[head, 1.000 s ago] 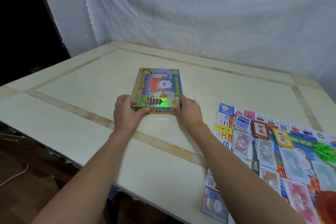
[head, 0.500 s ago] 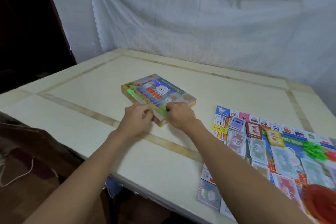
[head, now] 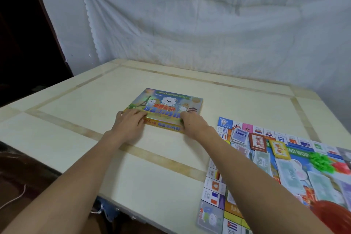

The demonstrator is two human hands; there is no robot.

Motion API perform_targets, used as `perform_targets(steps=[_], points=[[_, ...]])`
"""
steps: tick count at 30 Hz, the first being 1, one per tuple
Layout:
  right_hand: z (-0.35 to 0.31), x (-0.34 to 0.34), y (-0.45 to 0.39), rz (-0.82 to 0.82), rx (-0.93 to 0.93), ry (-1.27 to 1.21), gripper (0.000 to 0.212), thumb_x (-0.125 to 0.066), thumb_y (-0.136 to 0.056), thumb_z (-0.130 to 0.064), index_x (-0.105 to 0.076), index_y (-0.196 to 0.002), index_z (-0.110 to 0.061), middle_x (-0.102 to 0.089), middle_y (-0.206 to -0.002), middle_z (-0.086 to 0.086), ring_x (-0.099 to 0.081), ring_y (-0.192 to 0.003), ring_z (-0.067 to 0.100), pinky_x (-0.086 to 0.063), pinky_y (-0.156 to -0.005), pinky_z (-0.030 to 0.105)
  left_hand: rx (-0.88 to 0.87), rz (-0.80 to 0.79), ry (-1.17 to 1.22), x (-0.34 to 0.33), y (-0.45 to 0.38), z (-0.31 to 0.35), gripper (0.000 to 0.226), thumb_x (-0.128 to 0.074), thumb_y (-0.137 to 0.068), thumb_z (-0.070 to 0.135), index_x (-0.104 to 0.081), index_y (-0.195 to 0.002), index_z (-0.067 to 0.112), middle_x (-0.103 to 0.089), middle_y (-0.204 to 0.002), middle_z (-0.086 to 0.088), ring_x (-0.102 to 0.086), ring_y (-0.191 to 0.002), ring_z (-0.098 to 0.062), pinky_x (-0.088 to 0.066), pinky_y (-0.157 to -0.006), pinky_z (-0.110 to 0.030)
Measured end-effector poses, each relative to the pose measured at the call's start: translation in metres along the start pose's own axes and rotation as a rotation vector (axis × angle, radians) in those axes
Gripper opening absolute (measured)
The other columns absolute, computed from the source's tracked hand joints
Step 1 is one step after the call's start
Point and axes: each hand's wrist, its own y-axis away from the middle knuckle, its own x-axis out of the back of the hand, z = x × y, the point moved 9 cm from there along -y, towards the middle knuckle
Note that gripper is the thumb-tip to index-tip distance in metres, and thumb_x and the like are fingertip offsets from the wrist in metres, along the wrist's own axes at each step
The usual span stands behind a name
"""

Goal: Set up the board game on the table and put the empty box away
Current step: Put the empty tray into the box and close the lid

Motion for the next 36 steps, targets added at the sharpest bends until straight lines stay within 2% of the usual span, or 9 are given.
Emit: perform_targets(steps=[5,10,14,18,21,24,30,33,36], points=[[0.021,0.006,-0.028,0.042,-0.003,0.053,0.029,-0.045,-0.094,-0.001,-0.058,-0.119,-0.009,-0.061,-0.117,0.015,-0.062,-0.103,0.033,-0.051,-0.082,0.036,-0.05,0.059,0.078,0.0,-0.031,0.016,0.05,-0.039,-0.082,0.029,-0.066,-0.124,0.026,-0.058,-0.127,-0.007,-0.053,-0.112,-0.038,-0.044,-0.096,-0.042],[0.076,0.017,-0.068,0.059,-0.077,0.133,0.032,-0.049,-0.091,0.003,-0.058,-0.121,-0.004,-0.052,-0.128,0.017,-0.056,-0.115,0.03,-0.049,-0.092,0.039,-0.036,-0.066,0.046,-0.032,-0.095,0.056,0.07,-0.028,-0.076,0.034,-0.048,-0.143,0.026,-0.048,-0.145,-0.011,-0.041,-0.133,-0.038,-0.038,-0.105,-0.048],[0.139,0.029,-0.083,0.052,-0.141,0.076,0.036,-0.049,-0.092,-0.005,-0.055,-0.127,-0.006,-0.052,-0.128,0.014,-0.053,-0.119,0.03,-0.048,-0.093,0.038,-0.053,-0.107,-0.036,-0.04,-0.139,0.108,0.074,-0.021,-0.077,0.039,-0.039,-0.149,0.029,-0.04,-0.152,-0.012,-0.034,-0.138,-0.037,-0.037,-0.106,-0.047],[0.243,0.042,-0.061,0.019,-0.297,-0.03,0.037,-0.047,-0.092,-0.013,-0.055,-0.129,-0.011,-0.053,-0.129,0.011,-0.05,-0.122,0.029,-0.044,-0.098,0.039,-0.157,-0.291,-0.013,-0.051,-0.18,0.204,0.072,-0.018,-0.081,0.042,-0.033,-0.151,0.033,-0.032,-0.157,-0.007,-0.027,-0.143,-0.034,-0.035,-0.108,-0.046],[0.299,0.045,-0.029,-0.019,-0.396,-0.061,0.042,-0.044,-0.091,-0.014,-0.049,-0.133,-0.013,-0.048,-0.136,0.008,-0.042,-0.129,0.028,-0.039,-0.105,0.043,-0.26,-0.355,-0.075,-0.056,-0.184,0.27,0.054,-0.034,-0.098,0.037,-0.028,-0.152,0.036,-0.031,-0.156,-0.003,-0.03,-0.138,-0.036,-0.038,-0.106,-0.047],[0.34,0.05,0.015,-0.07,-0.485,-0.076,0.046,-0.044,-0.089,-0.01,-0.046,-0.135,-0.012,-0.042,-0.144,0.006,-0.033,-0.138,0.028,-0.035,-0.111,0.047,-0.33,-0.417,-0.097,-0.054,-0.172,0.327,0.054,-0.041,-0.099,0.033,-0.027,-0.151,0.039,-0.032,-0.152,-0.002,-0.03,-0.135,-0.036,-0.033,-0.106,-0.05],[0.389,0.065,0.102,-0.141,-0.631,-0.136,0.056,-0.045,-0.09,-0.005,-0.038,-0.145,-0.015,-0.028,-0.156,0.002,-0.02,-0.147,0.024,-0.027,-0.117,0.042,-0.489,-0.51,-0.117,-0.051,-0.145,0.415,0.053,-0.041,-0.097,0.03,-0.031,-0.147,0.041,-0.033,-0.15,-0.007,-0.03,-0.131,-0.038,-0.037,-0.103,-0.05],[0.395,0.063,0.115,-0.204,-0.599,-0.124,0.064,-0.049,-0.087,-0.002,-0.031,-0.148,-0.013,-0.021,-0.158,0.004,-0.015,-0.148,0.026,-0.025,-0.119,0.044,-0.486,-0.559,-0.115,-0.056,-0.137,0.428,0.056,-0.042,-0.096,0.031,-0.028,-0.149,0.04,-0.026,-0.154,-0.008,-0.024,-0.136,-0.04,-0.036,-0.105,-0.054],[0.393,0.075,0.116,-0.189,-0.599,-0.226,0.056,-0.05,-0.086,0.001,-0.041,-0.14,-0.009,-0.034,-0.149,0.008,-0.028,-0.141,0.031,-0.033,-0.114,0.042,-0.463,-0.673,-0.062,-0.049,-0.134,0.428,0.066,-0.046,-0.092,0.02,-0.024,-0.151,0.038,-0.02,-0.156,-0.01,-0.018,-0.14,-0.04,-0.036,-0.107,-0.057]])
